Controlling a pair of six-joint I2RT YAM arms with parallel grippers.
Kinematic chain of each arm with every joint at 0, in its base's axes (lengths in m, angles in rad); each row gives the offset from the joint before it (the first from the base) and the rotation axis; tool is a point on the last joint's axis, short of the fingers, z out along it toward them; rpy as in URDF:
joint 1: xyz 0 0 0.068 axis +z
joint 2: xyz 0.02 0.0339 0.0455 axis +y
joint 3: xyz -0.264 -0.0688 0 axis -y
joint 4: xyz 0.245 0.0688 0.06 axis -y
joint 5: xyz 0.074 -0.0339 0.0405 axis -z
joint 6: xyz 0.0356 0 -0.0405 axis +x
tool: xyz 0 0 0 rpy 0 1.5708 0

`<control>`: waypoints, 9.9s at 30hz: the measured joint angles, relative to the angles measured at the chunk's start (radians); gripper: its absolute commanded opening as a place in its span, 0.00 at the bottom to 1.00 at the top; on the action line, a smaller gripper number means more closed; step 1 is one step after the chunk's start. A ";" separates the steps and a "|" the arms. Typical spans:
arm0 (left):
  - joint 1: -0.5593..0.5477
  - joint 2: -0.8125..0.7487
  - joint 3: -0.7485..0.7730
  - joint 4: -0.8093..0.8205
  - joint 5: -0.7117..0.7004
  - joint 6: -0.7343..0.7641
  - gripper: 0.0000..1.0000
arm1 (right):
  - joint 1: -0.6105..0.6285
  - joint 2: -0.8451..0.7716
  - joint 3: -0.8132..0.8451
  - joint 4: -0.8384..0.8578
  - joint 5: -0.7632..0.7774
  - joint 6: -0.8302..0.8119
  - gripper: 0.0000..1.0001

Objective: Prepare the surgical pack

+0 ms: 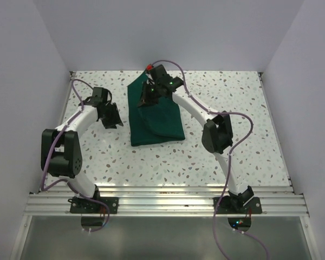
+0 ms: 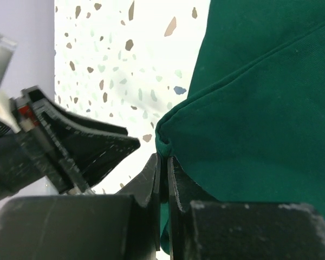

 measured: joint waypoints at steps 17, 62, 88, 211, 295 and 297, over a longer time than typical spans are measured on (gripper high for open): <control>0.041 -0.013 -0.013 0.000 0.009 0.002 0.45 | 0.026 0.100 0.045 0.015 -0.017 0.034 0.36; 0.008 0.243 0.095 0.106 0.362 -0.050 0.19 | -0.323 -0.317 -0.914 0.066 -0.257 -0.161 0.00; -0.005 0.246 0.116 0.114 0.343 -0.050 0.19 | -0.333 0.165 -0.262 0.481 -0.300 0.148 0.00; 0.057 0.343 0.126 0.201 0.353 0.015 0.11 | -0.435 -0.150 -0.792 0.206 -0.362 -0.120 0.00; 0.063 0.660 0.553 0.498 0.216 -0.060 0.50 | -0.443 0.367 0.111 0.286 -0.270 -0.043 0.45; 0.061 0.655 0.549 0.495 0.206 -0.057 0.50 | -0.443 0.367 0.111 0.287 -0.270 -0.043 0.45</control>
